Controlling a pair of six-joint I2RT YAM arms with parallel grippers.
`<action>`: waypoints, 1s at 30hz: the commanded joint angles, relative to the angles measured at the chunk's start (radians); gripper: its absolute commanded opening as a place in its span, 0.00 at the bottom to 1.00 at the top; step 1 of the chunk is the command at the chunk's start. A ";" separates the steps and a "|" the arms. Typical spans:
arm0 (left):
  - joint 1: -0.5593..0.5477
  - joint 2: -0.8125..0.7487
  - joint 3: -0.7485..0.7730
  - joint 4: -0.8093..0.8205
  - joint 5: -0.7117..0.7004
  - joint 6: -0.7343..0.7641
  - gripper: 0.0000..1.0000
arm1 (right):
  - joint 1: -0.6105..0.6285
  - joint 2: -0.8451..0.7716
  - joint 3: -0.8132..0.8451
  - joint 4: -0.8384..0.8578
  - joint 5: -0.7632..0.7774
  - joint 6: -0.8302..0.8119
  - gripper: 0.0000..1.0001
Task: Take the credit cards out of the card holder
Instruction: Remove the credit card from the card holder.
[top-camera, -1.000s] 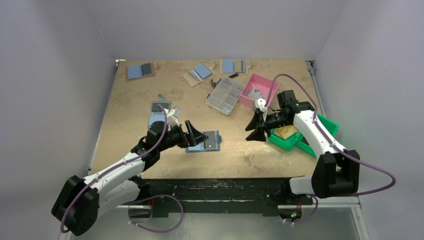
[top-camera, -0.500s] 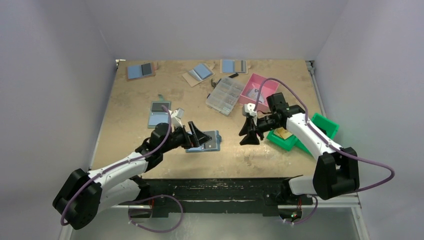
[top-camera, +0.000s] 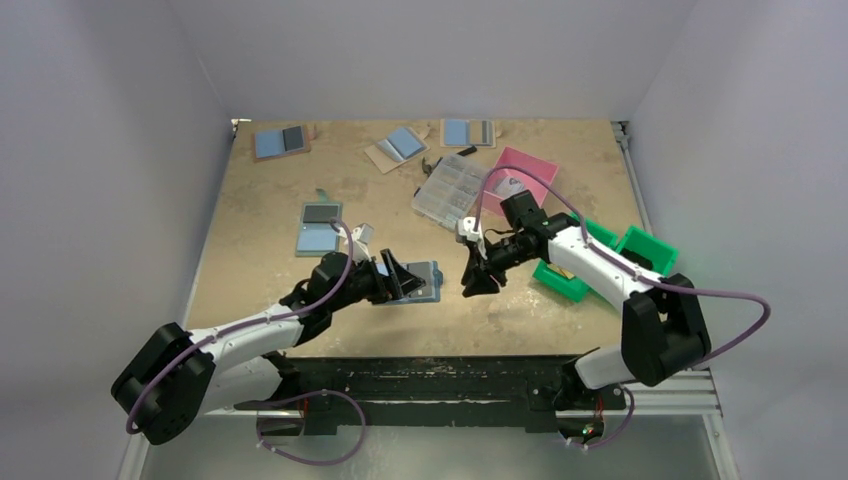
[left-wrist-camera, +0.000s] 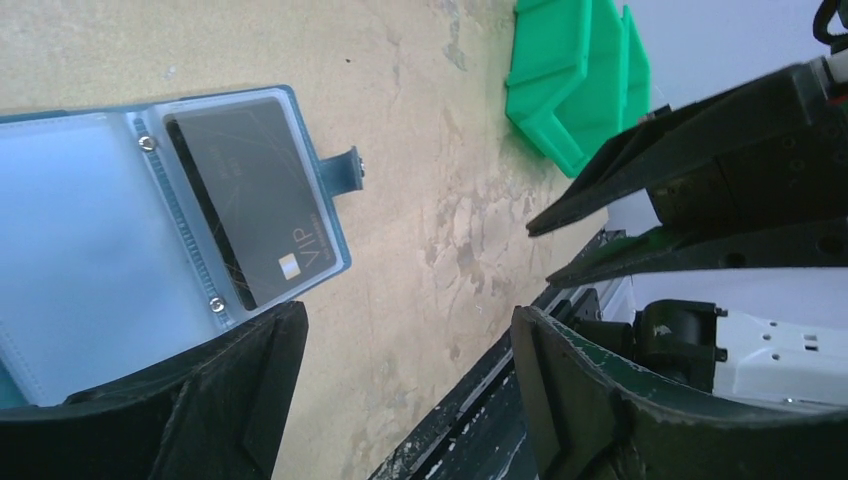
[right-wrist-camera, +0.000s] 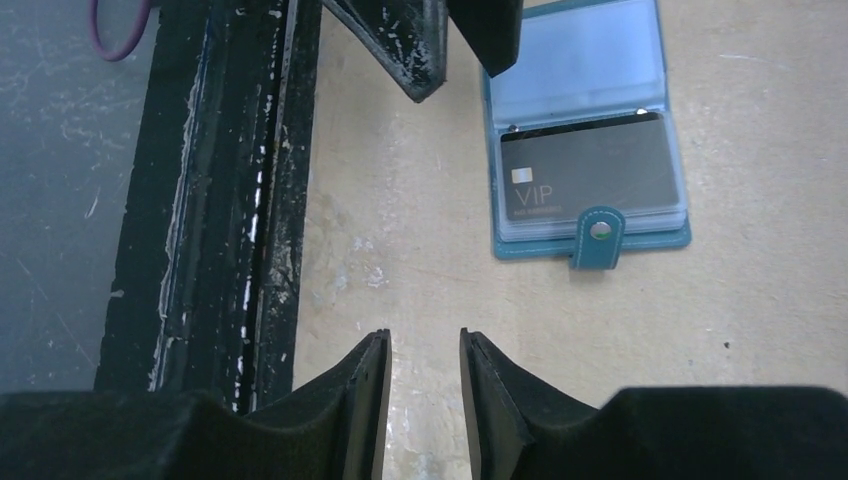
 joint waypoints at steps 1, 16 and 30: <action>-0.006 -0.002 -0.007 0.002 -0.090 -0.008 0.78 | 0.053 0.024 0.031 0.068 0.053 0.096 0.35; -0.005 0.028 -0.033 0.029 -0.192 -0.021 0.53 | 0.148 0.274 0.268 0.215 0.201 0.498 0.00; -0.006 0.079 -0.084 0.105 -0.232 -0.059 0.41 | 0.228 0.400 0.282 0.235 0.377 0.494 0.00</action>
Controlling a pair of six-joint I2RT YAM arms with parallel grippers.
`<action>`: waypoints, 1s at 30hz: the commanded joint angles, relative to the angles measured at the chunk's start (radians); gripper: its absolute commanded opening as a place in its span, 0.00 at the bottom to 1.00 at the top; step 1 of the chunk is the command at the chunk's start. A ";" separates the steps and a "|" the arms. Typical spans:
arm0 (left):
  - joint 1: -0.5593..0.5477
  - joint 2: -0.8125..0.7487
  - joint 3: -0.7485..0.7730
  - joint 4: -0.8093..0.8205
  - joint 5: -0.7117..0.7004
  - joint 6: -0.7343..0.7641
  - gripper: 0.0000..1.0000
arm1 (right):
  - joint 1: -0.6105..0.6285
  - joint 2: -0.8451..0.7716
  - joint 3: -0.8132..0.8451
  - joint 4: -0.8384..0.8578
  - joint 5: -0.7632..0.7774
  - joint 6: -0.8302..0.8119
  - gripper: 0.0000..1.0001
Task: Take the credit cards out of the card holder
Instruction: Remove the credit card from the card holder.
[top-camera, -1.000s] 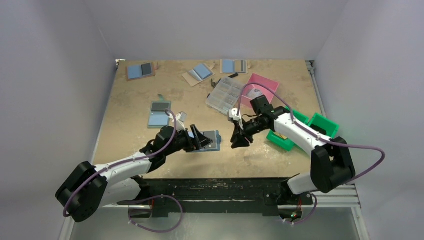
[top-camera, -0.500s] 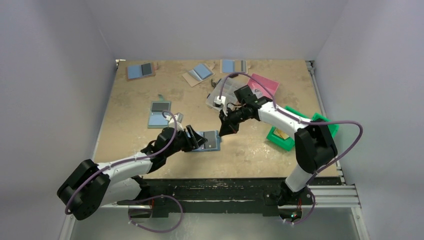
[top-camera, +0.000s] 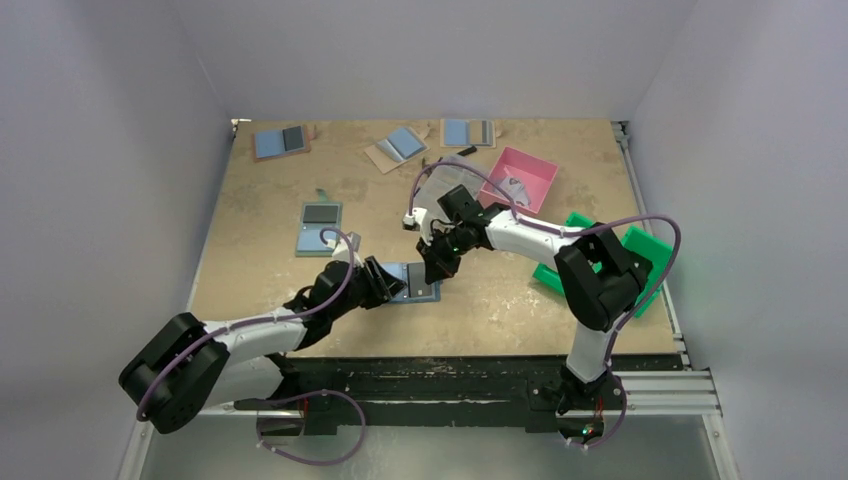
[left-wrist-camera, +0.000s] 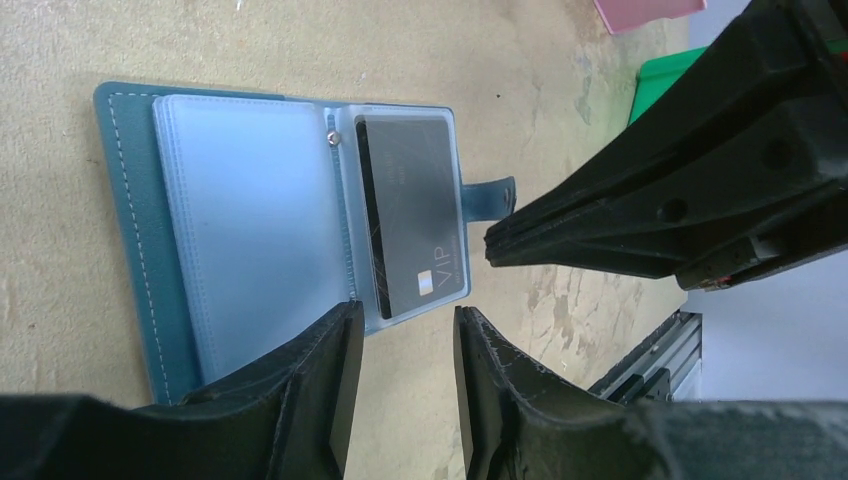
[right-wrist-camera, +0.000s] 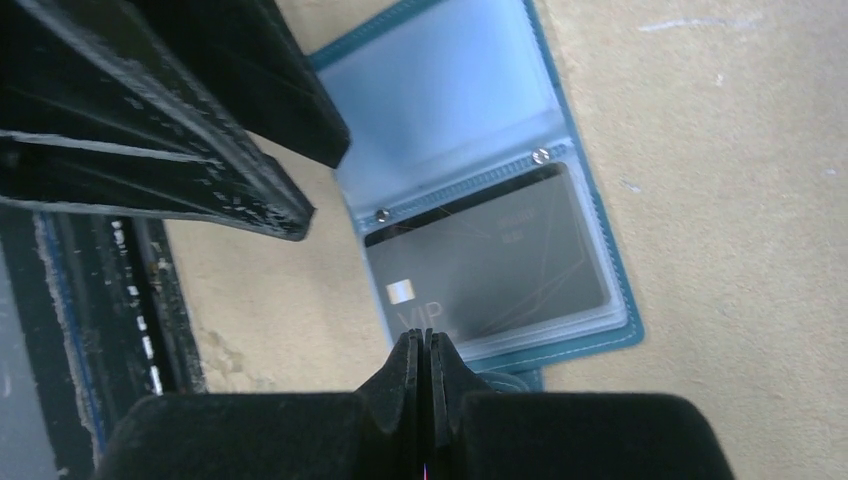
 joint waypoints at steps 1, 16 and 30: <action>-0.004 0.031 -0.012 0.094 -0.017 -0.014 0.41 | 0.001 0.017 0.032 0.012 0.080 0.008 0.00; -0.004 0.119 0.010 0.166 -0.006 0.008 0.42 | 0.001 0.068 0.031 0.014 0.132 0.018 0.00; 0.006 0.243 0.047 0.235 0.025 0.013 0.41 | 0.009 0.115 0.037 0.000 0.154 0.014 0.00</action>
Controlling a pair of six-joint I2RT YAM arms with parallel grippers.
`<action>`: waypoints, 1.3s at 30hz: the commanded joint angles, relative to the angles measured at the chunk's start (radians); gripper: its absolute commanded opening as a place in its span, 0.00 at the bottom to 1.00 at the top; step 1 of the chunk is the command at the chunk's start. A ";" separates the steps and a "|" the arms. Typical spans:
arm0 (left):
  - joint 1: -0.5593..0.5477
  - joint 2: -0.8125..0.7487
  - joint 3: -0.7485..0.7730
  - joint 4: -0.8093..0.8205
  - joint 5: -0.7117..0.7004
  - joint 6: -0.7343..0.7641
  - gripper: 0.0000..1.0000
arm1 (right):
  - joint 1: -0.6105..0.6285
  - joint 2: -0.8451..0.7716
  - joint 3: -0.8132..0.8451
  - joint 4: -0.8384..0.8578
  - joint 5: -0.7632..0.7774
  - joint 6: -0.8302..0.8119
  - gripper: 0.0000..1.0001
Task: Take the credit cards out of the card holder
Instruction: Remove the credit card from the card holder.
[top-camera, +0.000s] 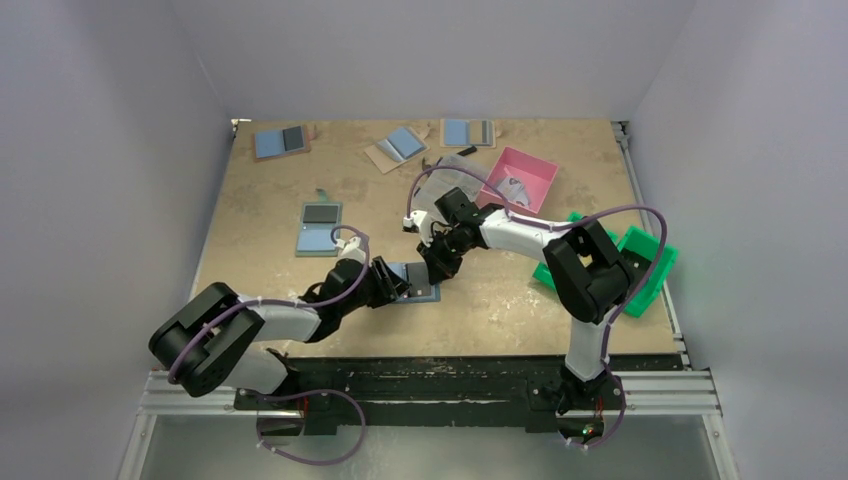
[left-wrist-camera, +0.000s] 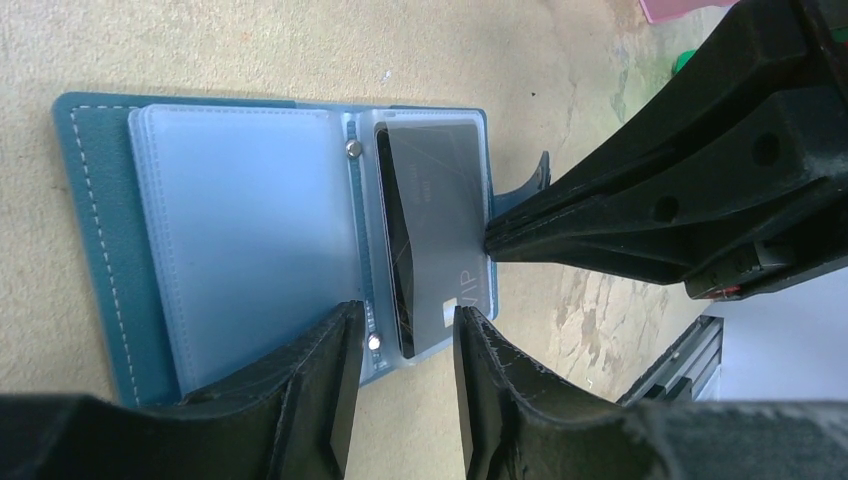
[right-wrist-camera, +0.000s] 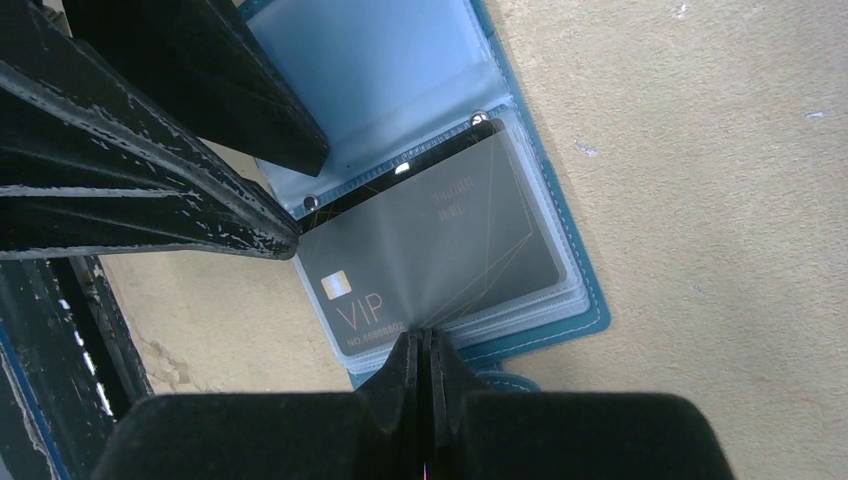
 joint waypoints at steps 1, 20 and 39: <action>0.009 0.041 0.031 0.087 0.017 0.014 0.41 | 0.009 0.039 0.020 0.001 0.030 -0.003 0.00; 0.041 0.168 -0.005 0.254 0.098 -0.023 0.00 | 0.064 0.111 0.057 -0.009 -0.100 0.061 0.00; 0.167 -0.111 -0.140 0.132 0.144 -0.031 0.00 | 0.014 0.129 0.065 -0.034 0.056 0.041 0.05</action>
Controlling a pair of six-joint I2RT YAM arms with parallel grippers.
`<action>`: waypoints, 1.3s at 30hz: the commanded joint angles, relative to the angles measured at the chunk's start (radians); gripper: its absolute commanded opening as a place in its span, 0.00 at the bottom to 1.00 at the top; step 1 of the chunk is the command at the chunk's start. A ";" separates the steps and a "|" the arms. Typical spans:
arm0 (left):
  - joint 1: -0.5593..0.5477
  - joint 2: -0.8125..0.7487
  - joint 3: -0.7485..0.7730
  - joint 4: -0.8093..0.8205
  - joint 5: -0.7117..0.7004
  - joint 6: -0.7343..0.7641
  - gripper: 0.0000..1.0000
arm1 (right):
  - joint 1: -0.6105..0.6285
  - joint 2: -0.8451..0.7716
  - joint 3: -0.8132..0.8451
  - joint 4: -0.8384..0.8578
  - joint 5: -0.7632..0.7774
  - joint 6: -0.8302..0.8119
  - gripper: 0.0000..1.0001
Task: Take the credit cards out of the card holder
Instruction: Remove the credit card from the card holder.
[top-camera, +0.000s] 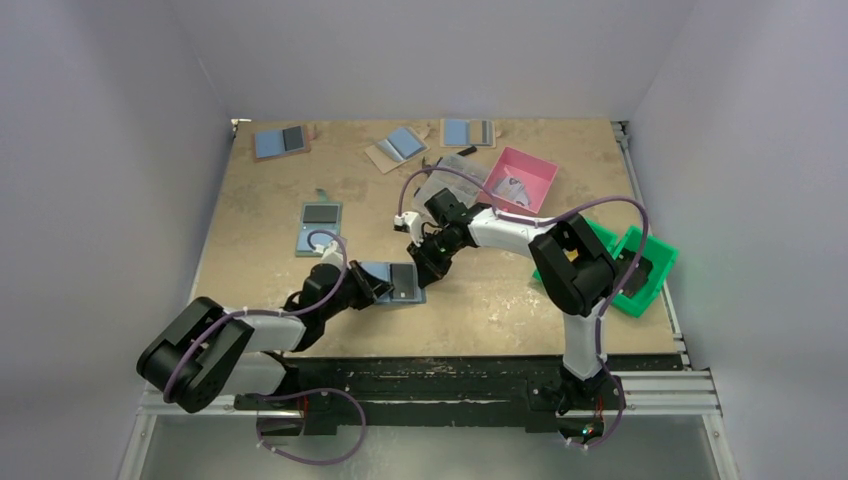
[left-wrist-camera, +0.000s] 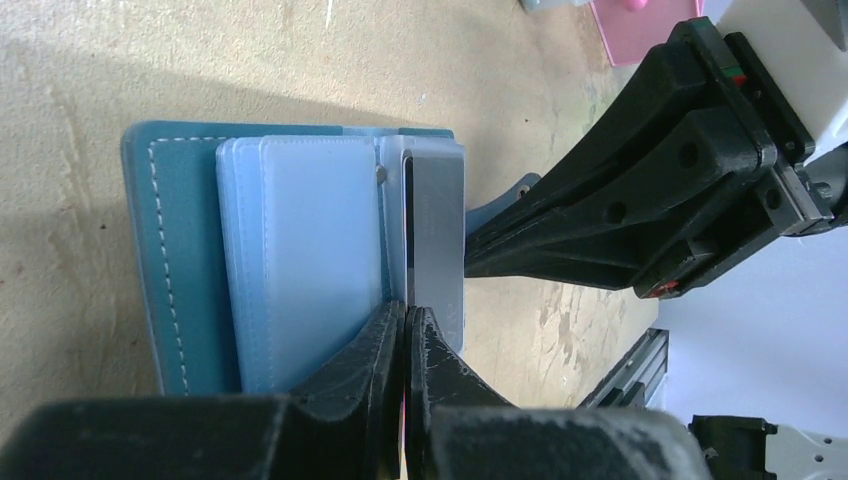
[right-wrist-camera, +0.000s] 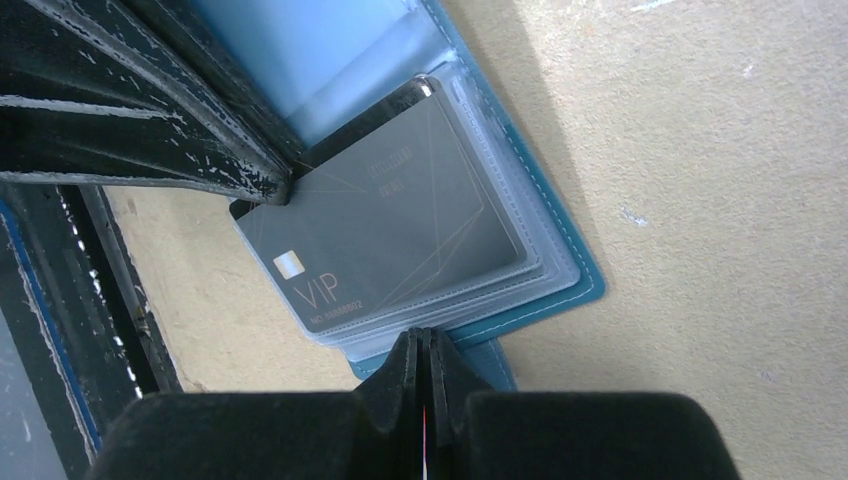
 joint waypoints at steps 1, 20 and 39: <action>0.030 -0.060 -0.025 0.002 0.036 0.004 0.00 | -0.004 0.043 0.000 -0.037 0.105 -0.047 0.05; 0.035 0.000 -0.058 0.070 0.123 -0.018 0.00 | -0.007 -0.052 0.020 -0.097 -0.135 -0.136 0.07; 0.007 0.100 -0.049 0.153 0.150 -0.033 0.00 | 0.032 -0.023 0.027 -0.040 -0.096 -0.043 0.06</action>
